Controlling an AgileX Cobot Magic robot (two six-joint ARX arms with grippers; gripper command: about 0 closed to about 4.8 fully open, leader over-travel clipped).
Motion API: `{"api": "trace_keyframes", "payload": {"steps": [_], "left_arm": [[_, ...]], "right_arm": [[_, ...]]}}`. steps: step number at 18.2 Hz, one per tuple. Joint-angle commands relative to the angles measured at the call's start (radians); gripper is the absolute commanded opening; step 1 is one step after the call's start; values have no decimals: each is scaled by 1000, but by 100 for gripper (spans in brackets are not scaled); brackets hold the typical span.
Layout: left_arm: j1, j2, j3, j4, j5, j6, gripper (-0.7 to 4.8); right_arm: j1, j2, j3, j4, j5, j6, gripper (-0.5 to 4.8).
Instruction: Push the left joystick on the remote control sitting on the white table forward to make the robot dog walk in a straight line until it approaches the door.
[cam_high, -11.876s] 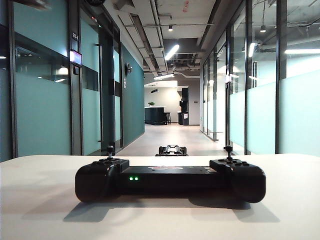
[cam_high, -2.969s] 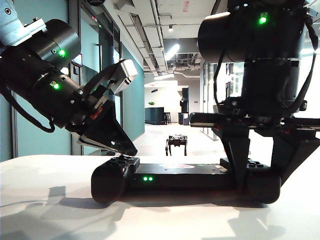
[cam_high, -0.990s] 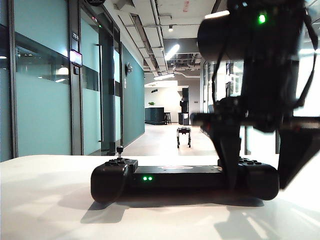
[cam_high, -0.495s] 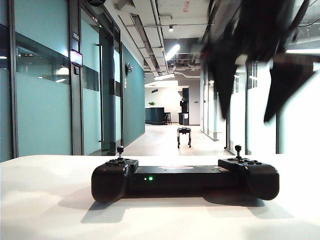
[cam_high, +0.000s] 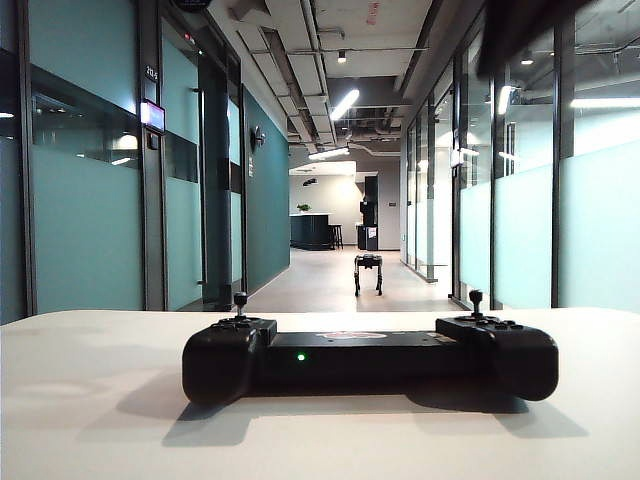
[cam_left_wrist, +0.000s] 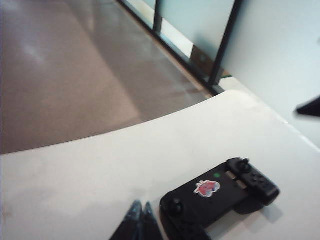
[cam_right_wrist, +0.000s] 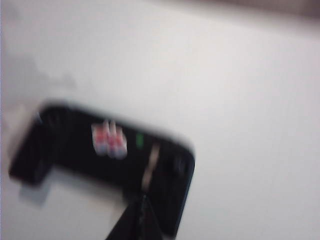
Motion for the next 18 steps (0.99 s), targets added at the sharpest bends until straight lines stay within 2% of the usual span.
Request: {"api": "trace_keyframes", "payload": {"steps": [1,3,7,10,12,18], "left_arm": [[0,-95,-134,136,-5,2,-5],[0,-162,-219,193,-10,4,-5],[0,-290,-396,336,-94,4,-5],[0,-353,-512,443,-121,5,-5],[0,-355,-533,441,-129,45,-5],[29,-385,-565,494,-129,46,-5]], "right_arm": [[11,-77,-72,227,13,-129,-5],[9,-86,-81,238,14,-127,-5],[5,-84,-83,240,13,-127,-5],[5,-84,-83,240,13,-127,-5],[5,-84,-83,240,13,-127,-5],[7,-84,-83,240,13,-127,-5]]}}
